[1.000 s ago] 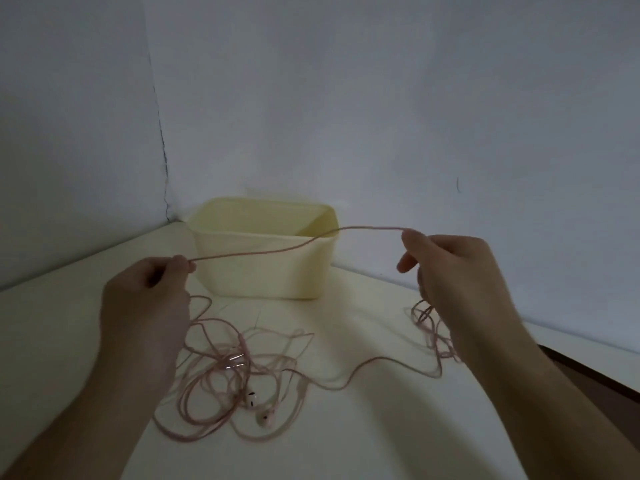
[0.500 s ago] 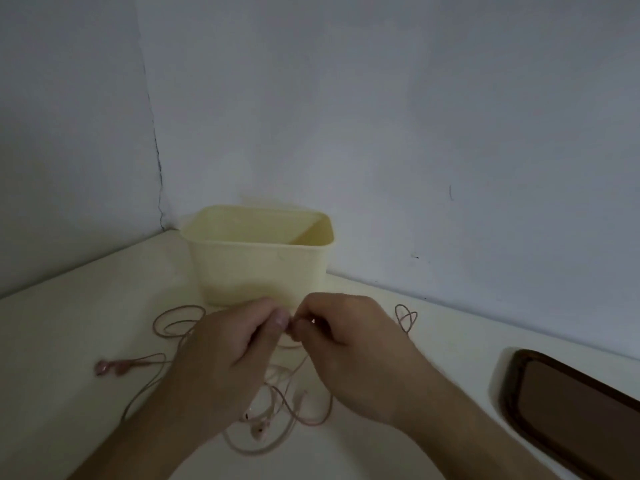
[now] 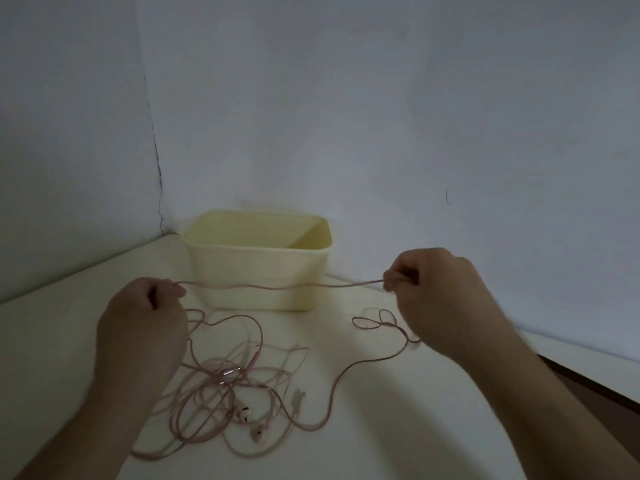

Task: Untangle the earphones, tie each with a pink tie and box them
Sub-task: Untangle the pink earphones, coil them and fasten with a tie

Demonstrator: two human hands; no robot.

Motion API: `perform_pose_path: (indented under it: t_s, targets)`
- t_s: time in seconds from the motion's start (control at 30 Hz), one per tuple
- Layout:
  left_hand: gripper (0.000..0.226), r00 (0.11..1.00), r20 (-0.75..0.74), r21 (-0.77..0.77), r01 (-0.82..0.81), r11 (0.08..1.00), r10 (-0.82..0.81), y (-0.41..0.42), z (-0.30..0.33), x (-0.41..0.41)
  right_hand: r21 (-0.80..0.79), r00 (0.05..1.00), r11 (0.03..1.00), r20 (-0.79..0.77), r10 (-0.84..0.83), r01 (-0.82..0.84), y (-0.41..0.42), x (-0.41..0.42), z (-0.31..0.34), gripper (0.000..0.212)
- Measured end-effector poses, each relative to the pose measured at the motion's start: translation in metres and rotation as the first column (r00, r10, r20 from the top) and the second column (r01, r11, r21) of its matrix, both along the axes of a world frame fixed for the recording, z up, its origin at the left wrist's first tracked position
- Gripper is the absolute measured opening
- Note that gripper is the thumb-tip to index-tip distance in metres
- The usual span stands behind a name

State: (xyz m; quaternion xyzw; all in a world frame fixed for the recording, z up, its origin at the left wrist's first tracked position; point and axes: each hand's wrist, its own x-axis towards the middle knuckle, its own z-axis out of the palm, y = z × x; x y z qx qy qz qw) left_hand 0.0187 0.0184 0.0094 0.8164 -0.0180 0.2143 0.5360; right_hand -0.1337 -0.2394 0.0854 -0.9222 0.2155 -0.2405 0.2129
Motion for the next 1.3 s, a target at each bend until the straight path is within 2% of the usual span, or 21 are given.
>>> perform_pose_path:
  t_s: [0.13, 0.2, 0.23, 0.3, 0.37, 0.43, 0.5, 0.53, 0.57, 0.63, 0.73, 0.8, 0.87, 0.93, 1.03, 1.13, 1.2, 1.3]
  targets:
    - [0.017, 0.999, -0.014, 0.148, 0.032, 0.988, -0.03, -0.001, -0.003, 0.001, 0.143, 0.993, 0.983, -0.008, 0.122, -0.119, 0.001, -0.002, 0.006, 0.03]
    - [0.03, 0.993, 0.073, 0.285, 0.064, 0.956, -0.088, -0.008, -0.005, -0.007, 0.11, 0.986, 0.982, -0.046, 0.162, -0.156, 0.013, 0.001, 0.003, 0.03]
    - [0.039, 0.977, 0.14, 0.306, 0.113, 0.945, -0.163, -0.011, -0.005, -0.015, 0.069, 0.981, 0.982, -0.078, 0.179, -0.174, 0.02, 0.003, 0.0, 0.029]
    - [0.05, 0.88, 0.273, 0.287, 0.311, 0.906, -0.388, -0.017, 0.003, -0.034, -0.012, 0.968, 0.977, -0.141, 0.21, -0.214, 0.034, 0.005, -0.009, 0.027]
    - [0.044, 0.721, 0.326, 0.333, 0.519, 0.788, -0.612, -0.023, 0.007, -0.051, -0.076, 0.954, 0.964, -0.179, 0.24, -0.257, 0.046, 0.007, -0.016, 0.025]
    - [0.038, 0.603, 0.274, 0.409, 0.632, 0.658, -0.749, -0.029, 0.005, -0.061, -0.103, 0.941, 0.946, -0.18, 0.287, -0.308, 0.057, 0.008, -0.021, 0.02]
    - [0.031, 0.554, 0.162, 0.41, 0.715, 0.567, -0.816, -0.034, -0.003, -0.059, -0.117, 0.929, 0.927, -0.154, 0.337, -0.356, 0.062, 0.009, -0.025, 0.016]
    - [0.025, 0.552, 0.13, 0.405, 0.728, 0.552, -0.823, -0.035, -0.007, -0.056, -0.124, 0.927, 0.923, -0.142, 0.347, -0.364, 0.064, 0.01, -0.026, 0.018]
    - [0.022, 0.578, 0.142, 0.409, 0.705, 0.579, -0.804, -0.034, -0.009, -0.055, -0.12, 0.929, 0.924, -0.127, 0.349, -0.363, 0.064, 0.01, -0.027, 0.022]
    - [0.025, 0.664, 0.222, 0.362, 0.624, 0.693, -0.714, -0.032, -0.01, -0.052, -0.046, 0.93, 0.932, -0.104, 0.354, -0.36, 0.062, 0.009, -0.023, 0.031]
    - [0.025, 0.841, 0.187, -0.008, 0.518, 0.856, -0.507, -0.029, -0.006, -0.042, 0.093, 0.917, 0.92, -0.094, 0.389, -0.381, 0.055, 0.003, -0.011, 0.039]
    - [0.024, 0.899, 0.155, -0.198, 0.435, 0.879, -0.41, -0.024, -0.005, -0.029, 0.202, 0.909, 0.891, -0.012, 0.417, -0.406, 0.045, -0.002, -0.003, 0.043]
    - [0.024, 0.93, 0.125, -0.349, 0.368, 0.862, -0.346, -0.018, 0.0, -0.021, 0.222, 0.914, 0.887, 0.049, 0.404, -0.404, 0.035, -0.004, 0.003, 0.039]
    - [0.024, 0.949, 0.09, -0.464, 0.308, 0.83, -0.302, -0.014, 0.002, -0.015, 0.156, 0.94, 0.927, 0.029, 0.341, -0.341, 0.025, -0.005, 0.007, 0.028]
    - [0.029, 0.966, 0.044, -0.609, 0.229, 0.76, -0.256, -0.006, 0.005, -0.009, 0.068, 0.991, 0.989, 0.017, 0.133, -0.134, 0.009, -0.005, 0.01, 0.023]
    - [0.028, 0.979, 0.009, -0.701, 0.15, 0.697, -0.202, 0.004, 0.007, 0.0, 0.057, 0.976, 0.993, 0.183, -0.116, 0.107, -0.004, -0.009, 0.015, 0.026]
    - [0.028, 0.983, -0.021, -0.741, 0.108, 0.663, -0.183, 0.008, 0.007, 0.006, 0.18, 0.903, 0.969, 0.368, -0.223, 0.166, -0.01, -0.011, 0.017, 0.038]
    - [0.028, 0.981, -0.061, -0.764, 0.071, 0.641, -0.181, 0.011, 0.005, 0.011, 0.505, 0.774, 0.863, 0.554, -0.305, -0.022, -0.015, -0.014, 0.022, 0.051]
